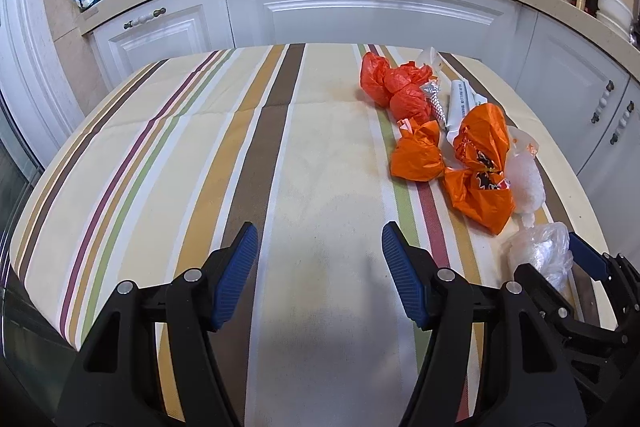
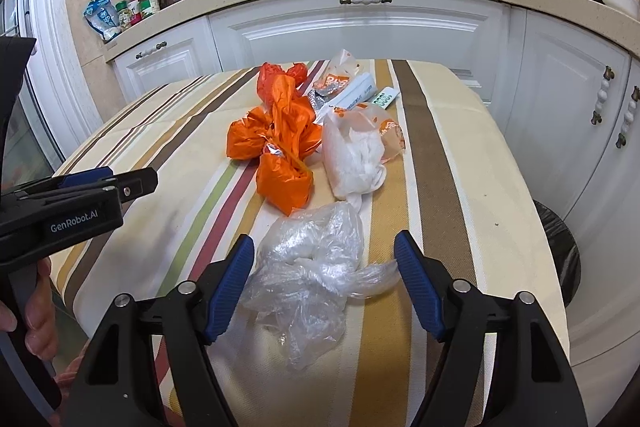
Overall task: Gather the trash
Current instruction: 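Grasp the crumpled clear plastic bag with the right tool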
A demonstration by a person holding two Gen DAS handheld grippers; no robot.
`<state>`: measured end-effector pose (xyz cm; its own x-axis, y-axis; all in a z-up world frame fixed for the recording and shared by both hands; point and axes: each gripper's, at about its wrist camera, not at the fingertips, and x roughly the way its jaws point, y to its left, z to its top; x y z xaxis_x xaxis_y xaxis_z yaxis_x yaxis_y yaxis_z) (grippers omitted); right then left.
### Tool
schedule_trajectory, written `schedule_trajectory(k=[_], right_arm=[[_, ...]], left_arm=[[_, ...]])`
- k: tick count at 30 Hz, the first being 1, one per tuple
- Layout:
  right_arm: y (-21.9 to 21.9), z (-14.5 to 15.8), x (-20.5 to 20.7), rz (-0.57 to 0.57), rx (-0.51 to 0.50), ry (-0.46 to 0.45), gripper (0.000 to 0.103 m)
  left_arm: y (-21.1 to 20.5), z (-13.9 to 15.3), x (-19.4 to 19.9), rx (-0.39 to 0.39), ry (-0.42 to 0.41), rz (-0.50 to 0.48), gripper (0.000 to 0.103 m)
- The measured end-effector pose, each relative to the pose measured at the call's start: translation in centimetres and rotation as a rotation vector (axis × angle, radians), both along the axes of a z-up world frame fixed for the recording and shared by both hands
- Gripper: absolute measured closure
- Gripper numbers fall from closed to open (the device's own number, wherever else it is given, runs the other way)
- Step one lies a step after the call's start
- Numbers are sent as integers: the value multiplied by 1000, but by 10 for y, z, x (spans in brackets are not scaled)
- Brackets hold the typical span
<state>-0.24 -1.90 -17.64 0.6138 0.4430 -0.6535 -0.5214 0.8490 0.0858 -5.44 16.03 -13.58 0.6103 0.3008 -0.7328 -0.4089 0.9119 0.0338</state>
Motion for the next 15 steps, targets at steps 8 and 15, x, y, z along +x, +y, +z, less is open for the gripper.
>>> schedule_trajectory(k=[8,15], right_arm=[[-13,7,0,-17,13,-17,50],[-53,23,14,-131,20,-73,50]], left_arm=[[-14,-4,7,-9,7,-36,40],[-49,-1,29,-21,-19,-128,40]])
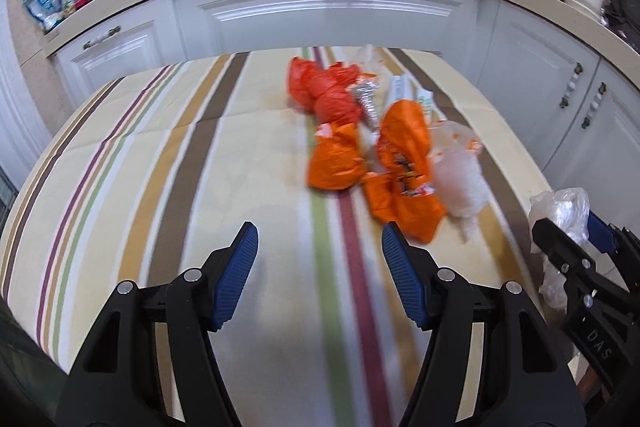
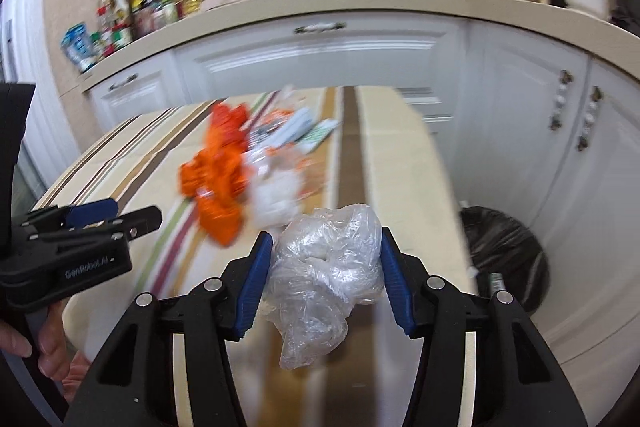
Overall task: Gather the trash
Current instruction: 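Grasp the crumpled clear plastic bag with the right tool, then grasp the orange plastic bag with the left tool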
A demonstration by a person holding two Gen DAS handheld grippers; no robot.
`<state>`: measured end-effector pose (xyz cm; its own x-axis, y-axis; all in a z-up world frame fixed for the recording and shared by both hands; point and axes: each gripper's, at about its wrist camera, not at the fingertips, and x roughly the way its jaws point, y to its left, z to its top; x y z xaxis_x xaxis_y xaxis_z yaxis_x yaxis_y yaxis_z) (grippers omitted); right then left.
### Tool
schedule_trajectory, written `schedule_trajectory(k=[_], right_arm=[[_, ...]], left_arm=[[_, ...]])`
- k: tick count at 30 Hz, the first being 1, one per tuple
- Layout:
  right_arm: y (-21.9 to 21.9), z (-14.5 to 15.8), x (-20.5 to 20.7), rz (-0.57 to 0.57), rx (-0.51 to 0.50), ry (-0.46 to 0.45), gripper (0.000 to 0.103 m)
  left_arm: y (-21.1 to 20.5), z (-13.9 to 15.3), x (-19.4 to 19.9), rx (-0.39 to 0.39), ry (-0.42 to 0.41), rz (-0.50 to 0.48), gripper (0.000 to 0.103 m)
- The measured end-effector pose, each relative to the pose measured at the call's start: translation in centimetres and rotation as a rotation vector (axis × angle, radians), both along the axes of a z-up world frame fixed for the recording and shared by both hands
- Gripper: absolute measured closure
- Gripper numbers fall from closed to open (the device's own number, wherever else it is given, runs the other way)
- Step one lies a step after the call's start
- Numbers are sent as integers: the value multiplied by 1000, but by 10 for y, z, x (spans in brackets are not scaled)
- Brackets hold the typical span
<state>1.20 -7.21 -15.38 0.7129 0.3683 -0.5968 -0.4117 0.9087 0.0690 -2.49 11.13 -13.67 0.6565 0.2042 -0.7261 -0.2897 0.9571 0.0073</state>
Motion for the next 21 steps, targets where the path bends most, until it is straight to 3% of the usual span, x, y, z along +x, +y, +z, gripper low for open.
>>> schedule_trajectory(k=[8,16,18,21], right_arm=[[-53,6,21,-131,1,-22,50],[-77,3,45,-167,21,-9,50],[-79,2,49,-163,23,-7,50],[-81,1,53,-157,28,-5,50]], left_arm=[[-35,-2,30,22,6,-43,40],[-43,-15,51,46,38,-8,40],[-45,-16,54,50,35,-6,46],[-47,-18,56,47,43,-18,63]])
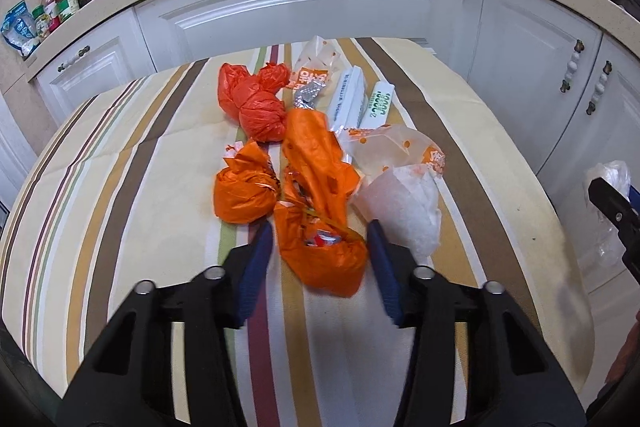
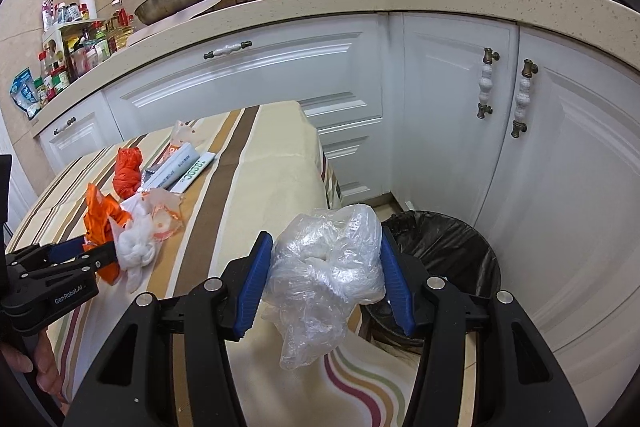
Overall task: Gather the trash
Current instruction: 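Grasp the orange plastic bag with the left tool, then carry both bags over the trash bin and open both tools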
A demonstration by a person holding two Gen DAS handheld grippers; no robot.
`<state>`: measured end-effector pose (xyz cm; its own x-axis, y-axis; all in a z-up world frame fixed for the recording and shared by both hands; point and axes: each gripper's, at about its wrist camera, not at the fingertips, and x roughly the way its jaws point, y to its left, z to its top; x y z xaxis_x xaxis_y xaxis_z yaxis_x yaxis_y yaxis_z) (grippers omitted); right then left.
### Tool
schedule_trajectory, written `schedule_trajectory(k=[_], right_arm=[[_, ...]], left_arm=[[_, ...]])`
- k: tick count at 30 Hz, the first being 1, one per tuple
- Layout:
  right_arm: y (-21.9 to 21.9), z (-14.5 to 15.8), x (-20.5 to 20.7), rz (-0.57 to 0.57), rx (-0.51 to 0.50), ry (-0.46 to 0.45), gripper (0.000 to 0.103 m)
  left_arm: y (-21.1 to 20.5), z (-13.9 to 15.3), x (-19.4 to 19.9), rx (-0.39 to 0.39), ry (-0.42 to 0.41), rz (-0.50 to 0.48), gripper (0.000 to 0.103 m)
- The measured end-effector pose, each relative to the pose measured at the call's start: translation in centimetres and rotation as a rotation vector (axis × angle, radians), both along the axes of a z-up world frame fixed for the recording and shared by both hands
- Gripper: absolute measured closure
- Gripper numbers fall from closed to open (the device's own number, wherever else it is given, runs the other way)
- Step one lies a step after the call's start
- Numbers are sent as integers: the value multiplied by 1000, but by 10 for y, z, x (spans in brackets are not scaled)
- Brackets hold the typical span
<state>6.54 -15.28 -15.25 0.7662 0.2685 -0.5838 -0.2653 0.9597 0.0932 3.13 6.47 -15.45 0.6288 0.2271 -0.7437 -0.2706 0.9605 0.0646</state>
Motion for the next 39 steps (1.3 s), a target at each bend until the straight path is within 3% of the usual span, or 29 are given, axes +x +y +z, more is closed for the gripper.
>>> schedule_trajectory(k=[2,7,14,19,29,39], right_arm=[[-2,-1,1,3,3,1,50],[-5,0,2,1,3,-7,50],[-17,9,-2,-31,-17,-43,50],[-34,17,-1,-72,-25,-71,50],[-80,29,21,-173,-58,-130,50],[-124,10,63,-254,-77,-113,50]], left_arm=[[-2,-1,0,-1,6,-11,71],[-3,4,-8,13,-2,-11,72],[-14,36,-26,65,-80,-38,73],[-32,58,-19,54,-129,-92,73],[-115,66,43,17,-192,-262,73],[-208,18,119,16,-86,-363,73]])
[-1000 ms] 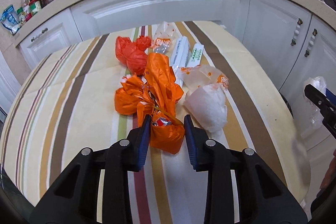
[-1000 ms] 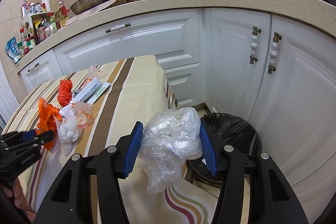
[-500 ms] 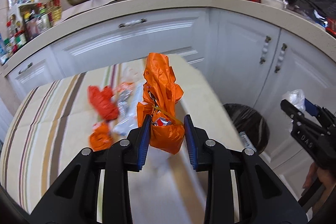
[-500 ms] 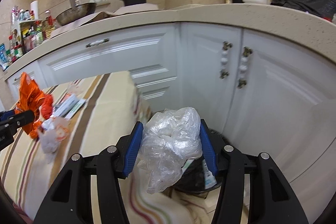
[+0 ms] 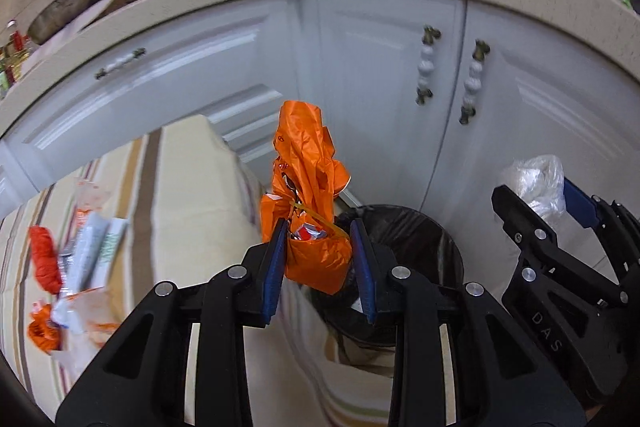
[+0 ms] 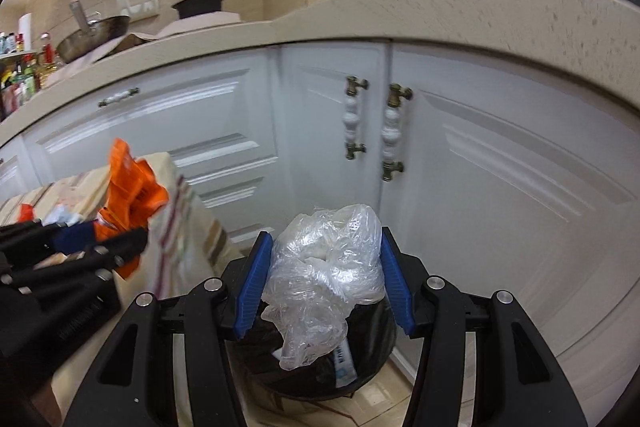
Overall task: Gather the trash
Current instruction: 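Carry both bags over the trash bin and open both tools, then move both open tools back over the table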
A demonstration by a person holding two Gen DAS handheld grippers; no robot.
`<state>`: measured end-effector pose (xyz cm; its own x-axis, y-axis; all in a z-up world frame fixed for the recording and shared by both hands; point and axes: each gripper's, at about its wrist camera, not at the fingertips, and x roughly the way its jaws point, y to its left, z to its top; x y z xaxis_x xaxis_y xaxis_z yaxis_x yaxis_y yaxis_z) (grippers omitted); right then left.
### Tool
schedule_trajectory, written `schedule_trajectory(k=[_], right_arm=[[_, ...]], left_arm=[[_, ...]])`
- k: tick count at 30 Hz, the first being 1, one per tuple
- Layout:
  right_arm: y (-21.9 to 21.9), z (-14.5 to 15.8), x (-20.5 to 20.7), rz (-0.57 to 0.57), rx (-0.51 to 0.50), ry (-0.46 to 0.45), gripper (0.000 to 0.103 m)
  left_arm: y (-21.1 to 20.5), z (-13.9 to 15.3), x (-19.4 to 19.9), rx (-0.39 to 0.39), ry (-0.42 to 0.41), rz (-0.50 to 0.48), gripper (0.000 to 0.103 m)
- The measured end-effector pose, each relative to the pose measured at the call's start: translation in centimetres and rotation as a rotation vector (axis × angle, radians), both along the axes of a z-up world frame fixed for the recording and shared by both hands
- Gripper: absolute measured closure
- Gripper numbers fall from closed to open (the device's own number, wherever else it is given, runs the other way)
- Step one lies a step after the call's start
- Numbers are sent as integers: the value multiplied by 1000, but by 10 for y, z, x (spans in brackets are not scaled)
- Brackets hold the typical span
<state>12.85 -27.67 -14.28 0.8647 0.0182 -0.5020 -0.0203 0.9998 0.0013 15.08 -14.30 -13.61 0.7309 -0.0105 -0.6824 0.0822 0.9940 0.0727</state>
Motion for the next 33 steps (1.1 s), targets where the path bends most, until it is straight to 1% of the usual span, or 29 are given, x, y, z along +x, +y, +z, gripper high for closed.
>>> schedule_trajectory(k=[4,8,12,14,15,16,17,21,25,29,33], right_arm=[[-15,-13,15,-18,6,18,50],[-24,-25,30,-24,13,36,50],[-26,-41,49,-1,19,79,49],[-28,-49,59,-24,-1,91,39],[-30,-51,62,-34,2,90,37],[-33,-53,64,-37,16,89,33],[-36,-54,65,-42,27,89,32],[-35,-51,62,-54,21,80,32],[-31,-41,53,-56,15,66,32],[-25,-26,41,-55,12,56,32],[-13,-11,25,-45,20,39,32]], left_arm=[[-20,-20,20,24,36,-12,73],[-31,-41,42,24,90,-4,73],[-39,-59,59,44,126,-2,72],[-37,-69,67,60,144,21,64],[-35,-72,69,56,154,29,55],[-31,-74,72,42,165,33,48],[-29,-75,74,32,169,38,47],[-25,-70,74,20,155,37,40],[-20,-56,68,-3,139,28,40],[-7,-34,52,-28,103,27,39],[16,-10,28,-35,57,36,39]])
